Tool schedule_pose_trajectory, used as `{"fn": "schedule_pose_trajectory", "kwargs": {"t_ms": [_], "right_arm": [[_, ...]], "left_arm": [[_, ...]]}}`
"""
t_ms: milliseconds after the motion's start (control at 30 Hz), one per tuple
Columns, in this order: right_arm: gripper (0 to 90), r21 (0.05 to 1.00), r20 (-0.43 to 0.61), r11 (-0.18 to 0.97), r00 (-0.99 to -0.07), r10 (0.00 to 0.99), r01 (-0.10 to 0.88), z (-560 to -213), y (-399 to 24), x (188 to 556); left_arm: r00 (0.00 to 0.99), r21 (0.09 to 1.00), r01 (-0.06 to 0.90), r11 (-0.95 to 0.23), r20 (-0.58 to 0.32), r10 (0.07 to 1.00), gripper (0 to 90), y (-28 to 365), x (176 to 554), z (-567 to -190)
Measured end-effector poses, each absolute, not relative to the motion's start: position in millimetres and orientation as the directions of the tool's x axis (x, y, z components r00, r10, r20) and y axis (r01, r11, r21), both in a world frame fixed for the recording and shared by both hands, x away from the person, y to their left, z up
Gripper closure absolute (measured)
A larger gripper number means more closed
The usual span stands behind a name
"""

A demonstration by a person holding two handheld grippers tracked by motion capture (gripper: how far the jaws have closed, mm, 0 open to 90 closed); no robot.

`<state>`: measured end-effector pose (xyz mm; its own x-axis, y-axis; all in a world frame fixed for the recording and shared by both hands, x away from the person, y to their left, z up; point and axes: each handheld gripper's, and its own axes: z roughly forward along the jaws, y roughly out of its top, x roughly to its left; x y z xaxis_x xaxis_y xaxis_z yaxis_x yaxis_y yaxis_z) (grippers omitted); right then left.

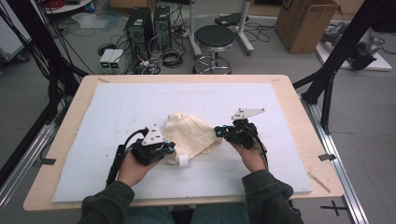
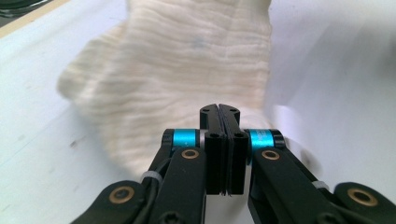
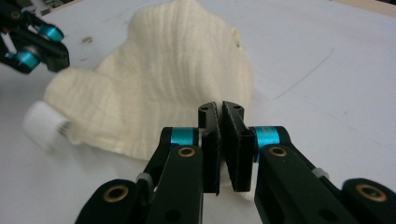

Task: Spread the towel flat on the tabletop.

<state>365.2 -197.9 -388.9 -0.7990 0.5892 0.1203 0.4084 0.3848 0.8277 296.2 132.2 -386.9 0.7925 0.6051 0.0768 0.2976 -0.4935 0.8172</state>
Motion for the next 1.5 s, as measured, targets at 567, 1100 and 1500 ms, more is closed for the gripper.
{"fn": "schedule_pose_trajectory", "kwargs": {"t_ms": [567, 1100, 1500], "right_arm": [[85.6, 0.788, 0.097, 0.536, -0.92, 0.379, 0.304, -383.8, -145.4, 298.4], [66.9, 0.819, 0.094, 0.491, -0.912, 0.399, 0.299, -368.3, -154.8, 303.4], [57.3, 0.768, 0.131, 0.46, -0.813, 0.568, 0.445, -409.4, -180.0, 364.8]], "left_arm": [[0.753, 0.832, 0.294, -0.471, 0.102, 0.65, 88.6, 218.6, 249.6, -377.8], [0.763, 0.855, 0.324, -0.406, 0.019, 0.647, 66.5, 223.4, 253.4, -395.8], [0.77, 0.853, 0.338, -0.398, -0.007, 0.638, 54.8, 199.3, 279.6, -412.0]]}}
